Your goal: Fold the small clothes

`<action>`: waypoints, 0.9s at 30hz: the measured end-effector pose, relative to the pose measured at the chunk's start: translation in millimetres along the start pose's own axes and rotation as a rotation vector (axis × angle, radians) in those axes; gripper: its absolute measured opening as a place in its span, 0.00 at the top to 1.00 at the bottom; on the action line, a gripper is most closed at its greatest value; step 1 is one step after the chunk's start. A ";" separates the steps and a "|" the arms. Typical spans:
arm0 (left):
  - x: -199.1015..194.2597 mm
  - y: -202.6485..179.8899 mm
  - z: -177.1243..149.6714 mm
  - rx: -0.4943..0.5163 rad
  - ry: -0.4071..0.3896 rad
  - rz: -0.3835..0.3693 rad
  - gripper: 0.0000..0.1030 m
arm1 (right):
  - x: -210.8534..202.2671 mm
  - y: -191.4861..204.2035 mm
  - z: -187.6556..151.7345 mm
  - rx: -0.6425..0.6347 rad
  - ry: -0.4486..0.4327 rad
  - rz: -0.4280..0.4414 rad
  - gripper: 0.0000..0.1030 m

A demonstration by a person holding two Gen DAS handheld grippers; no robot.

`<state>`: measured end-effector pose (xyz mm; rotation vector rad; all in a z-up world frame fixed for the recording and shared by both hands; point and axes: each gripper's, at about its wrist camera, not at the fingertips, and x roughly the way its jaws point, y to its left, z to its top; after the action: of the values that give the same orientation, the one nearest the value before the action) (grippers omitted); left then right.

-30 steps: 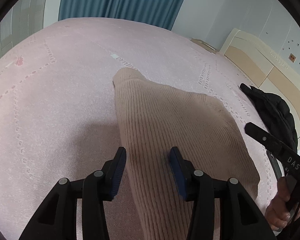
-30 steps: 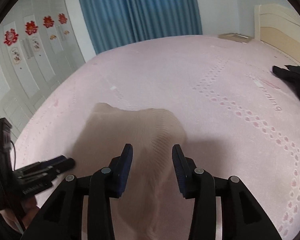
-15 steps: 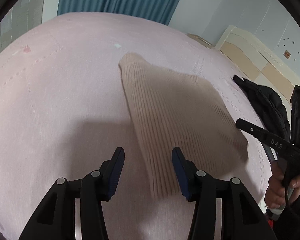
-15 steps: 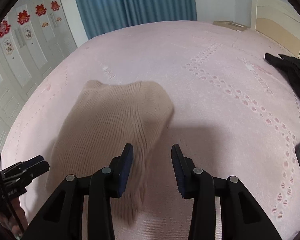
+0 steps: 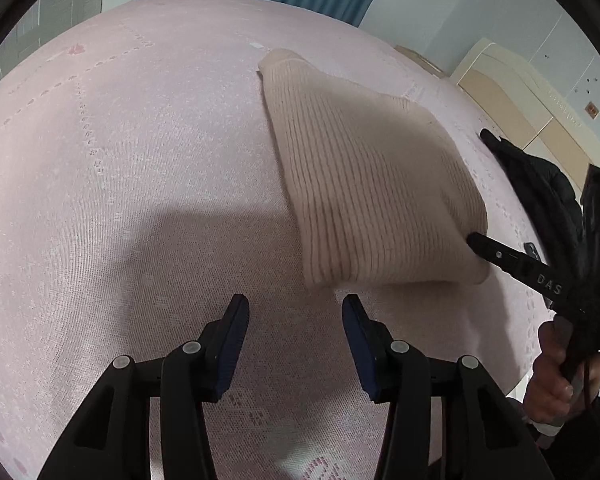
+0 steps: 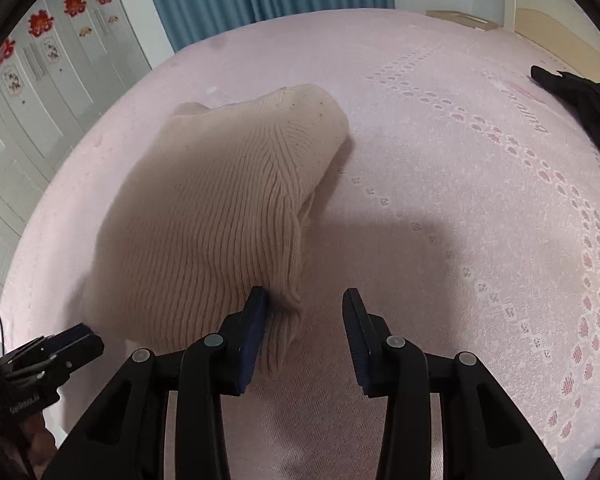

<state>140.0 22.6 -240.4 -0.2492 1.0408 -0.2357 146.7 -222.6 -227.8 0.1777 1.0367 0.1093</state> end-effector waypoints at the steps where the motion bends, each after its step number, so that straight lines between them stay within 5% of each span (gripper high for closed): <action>1: -1.1 1.2 0.5 0.002 -0.004 0.009 0.56 | -4.3 -1.7 0.5 0.004 -0.009 0.020 0.63; 6: -0.3 6.4 1.9 0.004 0.001 0.003 0.56 | -22.7 -13.1 7.7 0.045 -0.080 0.076 0.62; 11: -14.9 3.7 5.2 -0.023 -0.067 -0.090 0.56 | -24.9 -15.6 18.4 0.096 -0.111 0.100 0.62; 20: -6.2 -24.6 43.0 0.063 -0.115 0.005 0.56 | -1.1 -2.7 34.7 0.040 -0.097 0.005 0.62; 27: 5.8 -16.8 65.5 0.013 -0.120 0.019 0.54 | 4.1 -4.2 37.3 0.023 -0.085 -0.027 0.62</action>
<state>198.6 10.8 -208.3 -0.2390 0.9222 -0.2072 181.0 -229.6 -213.5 0.1874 0.9551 0.0653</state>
